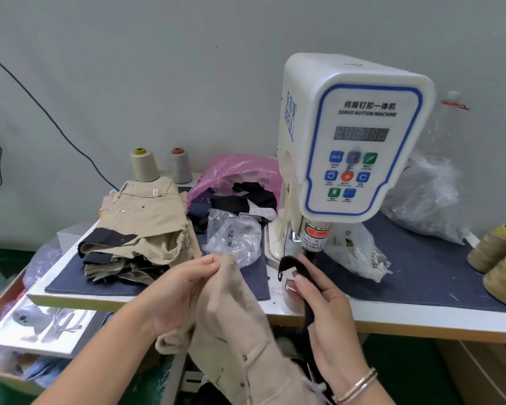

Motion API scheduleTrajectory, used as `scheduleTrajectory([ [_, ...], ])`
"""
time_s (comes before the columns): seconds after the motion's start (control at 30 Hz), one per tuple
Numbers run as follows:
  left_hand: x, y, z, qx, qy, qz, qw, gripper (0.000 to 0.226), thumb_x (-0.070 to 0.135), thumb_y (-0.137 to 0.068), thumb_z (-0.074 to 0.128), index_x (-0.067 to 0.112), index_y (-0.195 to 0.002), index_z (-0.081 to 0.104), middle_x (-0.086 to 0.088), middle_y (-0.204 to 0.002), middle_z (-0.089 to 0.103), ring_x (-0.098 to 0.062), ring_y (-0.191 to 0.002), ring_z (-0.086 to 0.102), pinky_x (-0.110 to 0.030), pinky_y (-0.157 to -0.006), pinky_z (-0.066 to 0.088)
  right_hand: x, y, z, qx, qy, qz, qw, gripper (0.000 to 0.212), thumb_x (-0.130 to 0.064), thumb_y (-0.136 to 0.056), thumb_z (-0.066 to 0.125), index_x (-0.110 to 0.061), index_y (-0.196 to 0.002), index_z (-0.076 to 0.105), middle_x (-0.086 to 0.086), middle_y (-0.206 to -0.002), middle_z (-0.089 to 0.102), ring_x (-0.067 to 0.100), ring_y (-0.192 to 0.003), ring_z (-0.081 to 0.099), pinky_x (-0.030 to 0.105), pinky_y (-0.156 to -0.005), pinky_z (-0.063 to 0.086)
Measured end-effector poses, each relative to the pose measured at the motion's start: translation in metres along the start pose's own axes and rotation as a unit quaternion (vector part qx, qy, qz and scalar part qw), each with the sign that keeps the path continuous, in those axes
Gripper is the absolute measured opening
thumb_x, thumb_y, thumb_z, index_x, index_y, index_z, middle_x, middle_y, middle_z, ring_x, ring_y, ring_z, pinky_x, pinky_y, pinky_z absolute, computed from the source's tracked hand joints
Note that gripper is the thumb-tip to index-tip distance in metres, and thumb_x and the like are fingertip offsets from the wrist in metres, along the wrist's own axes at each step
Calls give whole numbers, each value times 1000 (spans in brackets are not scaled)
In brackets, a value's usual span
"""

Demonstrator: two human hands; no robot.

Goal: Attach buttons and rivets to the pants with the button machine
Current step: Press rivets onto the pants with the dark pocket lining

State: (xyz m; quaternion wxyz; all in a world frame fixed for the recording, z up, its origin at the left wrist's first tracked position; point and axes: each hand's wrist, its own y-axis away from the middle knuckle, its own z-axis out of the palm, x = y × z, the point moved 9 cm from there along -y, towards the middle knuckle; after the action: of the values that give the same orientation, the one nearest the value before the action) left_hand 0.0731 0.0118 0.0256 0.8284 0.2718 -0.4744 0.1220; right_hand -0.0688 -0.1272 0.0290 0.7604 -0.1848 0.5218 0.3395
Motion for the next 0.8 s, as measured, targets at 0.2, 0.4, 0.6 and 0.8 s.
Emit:
scheduleTrajectory([
  [0.2,-7,1,-7,50,-4,-38,998,44,38,-79,64,7,-108,73,-10,-96,71,-21,-82,68,-33,-73,53,5,18,46,-128,40,38,990,57,-71,-70,45,-46,-118,62,-24,-122,61,-1,-115,55,27,-95,37],
  [0.4,-4,2,14,0,-15,-4,1000,69,78,-66,60,21,-104,73,-12,-113,69,-21,-100,68,-31,-84,53,29,37,83,-229,270,-51,934,59,-52,-98,25,-29,-146,1,4,-158,12,21,-145,14,34,-118,14],
  [0.6,2,12,20,-49,-43,28,997,45,56,-76,66,17,-97,73,-8,-113,69,-19,-100,67,-28,-82,51,55,34,90,-180,407,48,894,58,-57,-95,13,-45,-135,-28,-24,-139,10,0,-135,-2,33,-114,-10],
  [0.8,8,14,15,-47,-115,47,991,23,17,-76,69,9,-95,59,-15,-91,56,-24,-85,54,-32,-74,42,31,37,73,-192,439,-39,877,51,-47,-97,37,-51,-143,16,-16,-118,50,0,-117,33,25,-113,15],
])
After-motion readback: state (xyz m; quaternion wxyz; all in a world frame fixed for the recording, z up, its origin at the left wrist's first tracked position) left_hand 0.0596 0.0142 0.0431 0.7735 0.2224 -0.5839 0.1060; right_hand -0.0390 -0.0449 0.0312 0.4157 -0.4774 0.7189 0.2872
